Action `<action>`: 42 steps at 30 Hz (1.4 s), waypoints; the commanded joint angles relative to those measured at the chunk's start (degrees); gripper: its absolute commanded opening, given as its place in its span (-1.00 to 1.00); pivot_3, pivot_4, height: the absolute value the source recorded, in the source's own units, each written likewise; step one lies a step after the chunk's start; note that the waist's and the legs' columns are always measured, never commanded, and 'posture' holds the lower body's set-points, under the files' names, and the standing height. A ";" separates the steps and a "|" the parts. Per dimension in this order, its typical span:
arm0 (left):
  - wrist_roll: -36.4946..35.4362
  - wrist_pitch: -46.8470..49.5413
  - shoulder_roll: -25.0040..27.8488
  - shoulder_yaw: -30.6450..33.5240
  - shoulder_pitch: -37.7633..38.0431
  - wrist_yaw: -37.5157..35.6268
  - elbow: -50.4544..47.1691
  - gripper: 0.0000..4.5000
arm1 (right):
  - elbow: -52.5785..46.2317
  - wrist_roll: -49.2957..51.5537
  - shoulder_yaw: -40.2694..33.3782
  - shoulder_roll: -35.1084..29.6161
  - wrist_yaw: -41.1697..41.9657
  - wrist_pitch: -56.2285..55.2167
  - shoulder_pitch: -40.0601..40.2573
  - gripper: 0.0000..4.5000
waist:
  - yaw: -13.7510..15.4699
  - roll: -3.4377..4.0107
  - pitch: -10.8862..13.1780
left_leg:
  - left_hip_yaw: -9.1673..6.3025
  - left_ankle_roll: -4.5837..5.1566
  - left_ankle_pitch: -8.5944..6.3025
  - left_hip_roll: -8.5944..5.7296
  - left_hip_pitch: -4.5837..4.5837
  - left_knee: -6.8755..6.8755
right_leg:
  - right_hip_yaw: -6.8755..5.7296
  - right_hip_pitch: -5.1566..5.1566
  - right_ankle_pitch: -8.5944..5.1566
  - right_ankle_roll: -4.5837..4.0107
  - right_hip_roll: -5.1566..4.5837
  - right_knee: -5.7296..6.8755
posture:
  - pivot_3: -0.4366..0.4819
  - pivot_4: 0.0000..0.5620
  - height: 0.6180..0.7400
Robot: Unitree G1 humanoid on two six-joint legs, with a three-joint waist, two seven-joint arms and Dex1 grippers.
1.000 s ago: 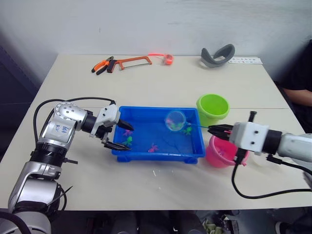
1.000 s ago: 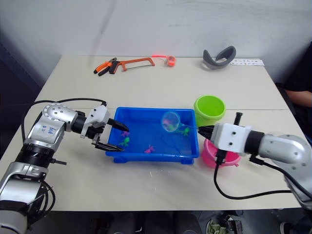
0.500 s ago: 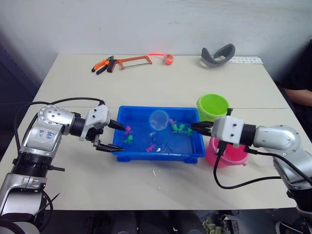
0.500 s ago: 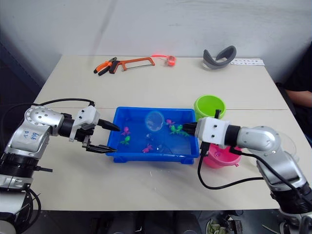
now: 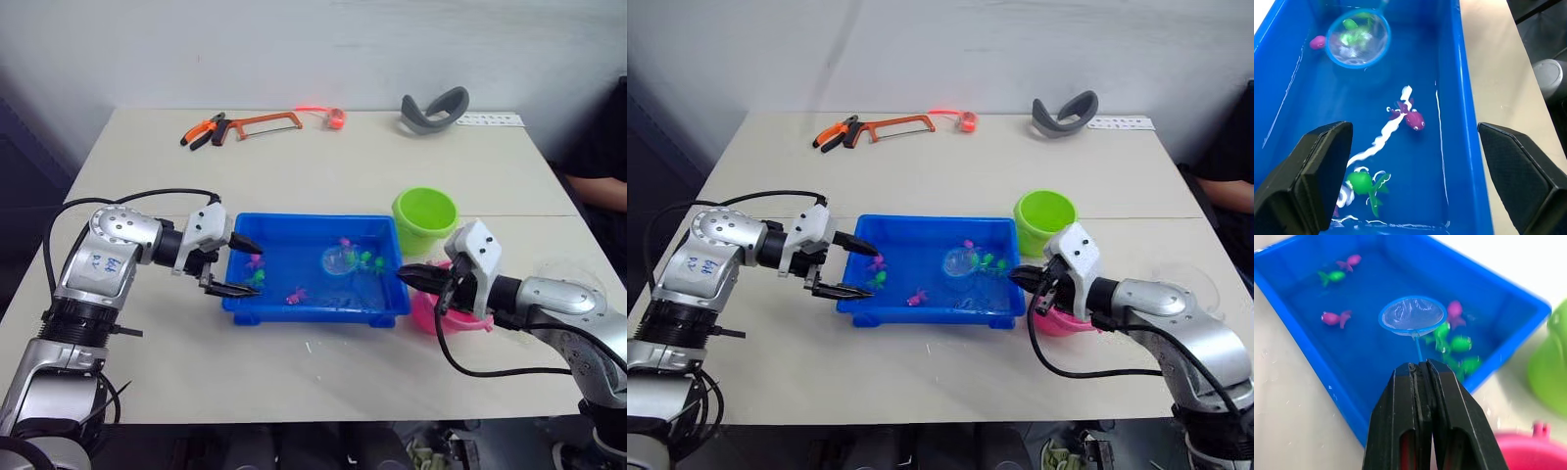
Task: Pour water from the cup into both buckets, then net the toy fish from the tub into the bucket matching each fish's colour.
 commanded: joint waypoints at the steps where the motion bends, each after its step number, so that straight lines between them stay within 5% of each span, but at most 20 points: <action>1: 0.02 -1.40 -0.16 0.26 -1.12 -0.32 -0.10 0.97 | -2.67 1.69 -1.70 -0.47 -1.25 2.27 -0.17 -1.00 | 0.03 0.00 0.00 | 0.00 0.00 0.00 0.00 0.00 -0.01 | 0.00 -0.01 0.00 0.00 0.01 -0.01 | -0.05 -0.47 1.00; 28: 1.10 -4.40 -2.12 0.04 -2.40 0.47 2.17 0.97 | 7.17 5.90 -8.35 9.74 -16.47 15.31 -10.99 -1.00 | 0.05 0.00 0.00 | 0.02 0.02 -0.01 -0.02 -0.04 -0.03 | 0.00 -0.04 0.00 0.00 0.01 -0.01 | -0.05 -0.47 1.00; 42: 1.19 -5.57 -5.59 -0.41 -4.40 0.54 4.71 0.97 | -6.41 4.63 -6.52 2.19 -10.56 7.54 -2.11 -1.00 | 0.11 0.00 0.00 | 0.01 0.12 -0.06 -0.04 -0.08 -0.05 | -0.01 -0.04 0.00 0.01 0.03 -0.05 | -0.05 -0.47 1.00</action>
